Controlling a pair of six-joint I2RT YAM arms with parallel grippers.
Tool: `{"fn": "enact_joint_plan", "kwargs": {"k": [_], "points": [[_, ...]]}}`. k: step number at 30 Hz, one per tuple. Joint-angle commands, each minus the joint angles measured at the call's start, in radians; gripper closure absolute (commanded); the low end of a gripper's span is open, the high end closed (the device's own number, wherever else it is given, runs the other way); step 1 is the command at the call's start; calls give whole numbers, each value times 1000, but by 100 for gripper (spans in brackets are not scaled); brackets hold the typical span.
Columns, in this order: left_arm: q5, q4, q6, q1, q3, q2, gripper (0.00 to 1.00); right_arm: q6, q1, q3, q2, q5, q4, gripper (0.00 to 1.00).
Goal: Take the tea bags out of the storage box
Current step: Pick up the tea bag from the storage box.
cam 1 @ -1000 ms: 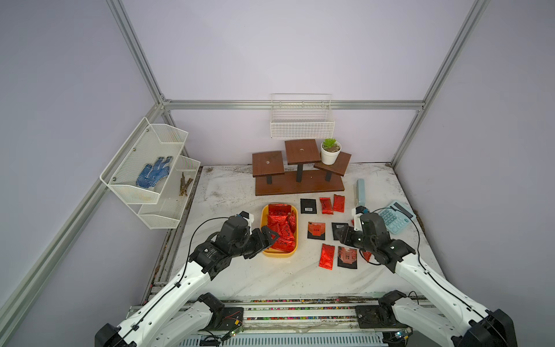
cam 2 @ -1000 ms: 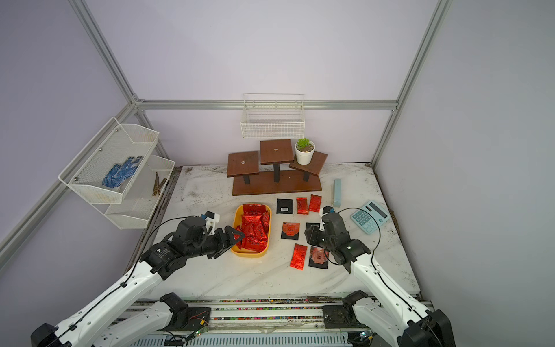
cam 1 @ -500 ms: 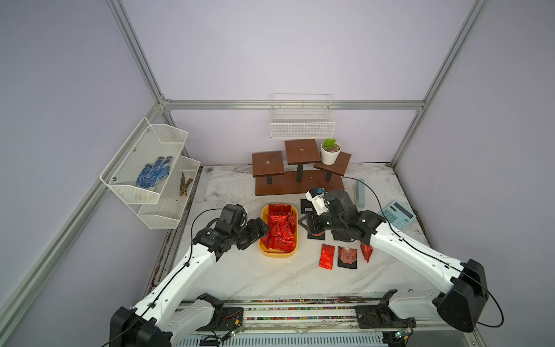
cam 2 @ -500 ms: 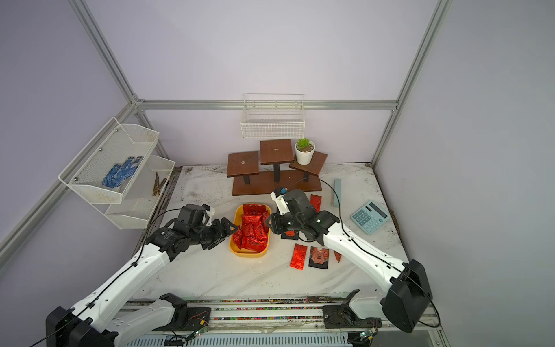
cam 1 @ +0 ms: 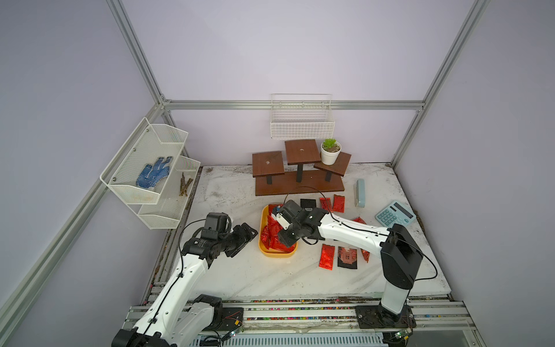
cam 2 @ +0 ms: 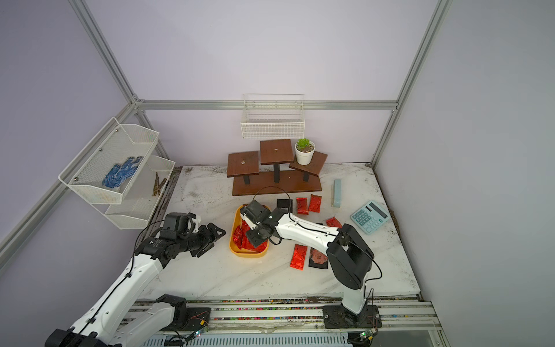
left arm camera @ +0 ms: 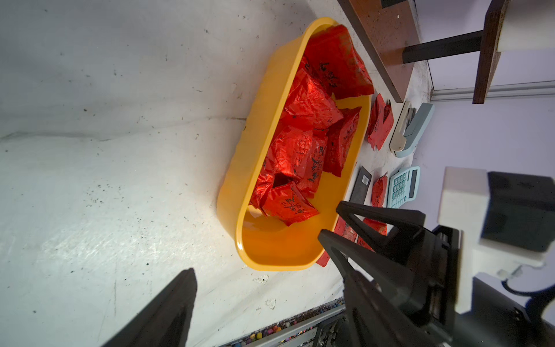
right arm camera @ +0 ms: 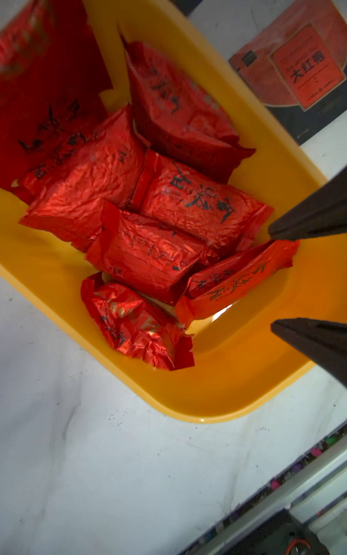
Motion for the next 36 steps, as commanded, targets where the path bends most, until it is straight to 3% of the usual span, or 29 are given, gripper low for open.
{"fn": "enact_joint_plan", "kwargs": {"k": [1, 10, 13, 18, 36], "points": [[43, 20, 6, 11, -30, -49, 20, -62, 20, 51, 50, 73, -49, 50], [48, 23, -11, 12, -83, -115, 19, -70, 30, 125, 168, 122, -43, 52], [50, 15, -9, 12, -81, -121, 19, -72, 29, 137, 191, 99, -45, 65], [53, 9, -7, 14, -74, -120, 19, -65, 29, 130, 189, 75, -32, 100], [54, 16, -17, -19, -37, -129, 22, 193, -20, 60, -136, 36, 25, 100]]}}
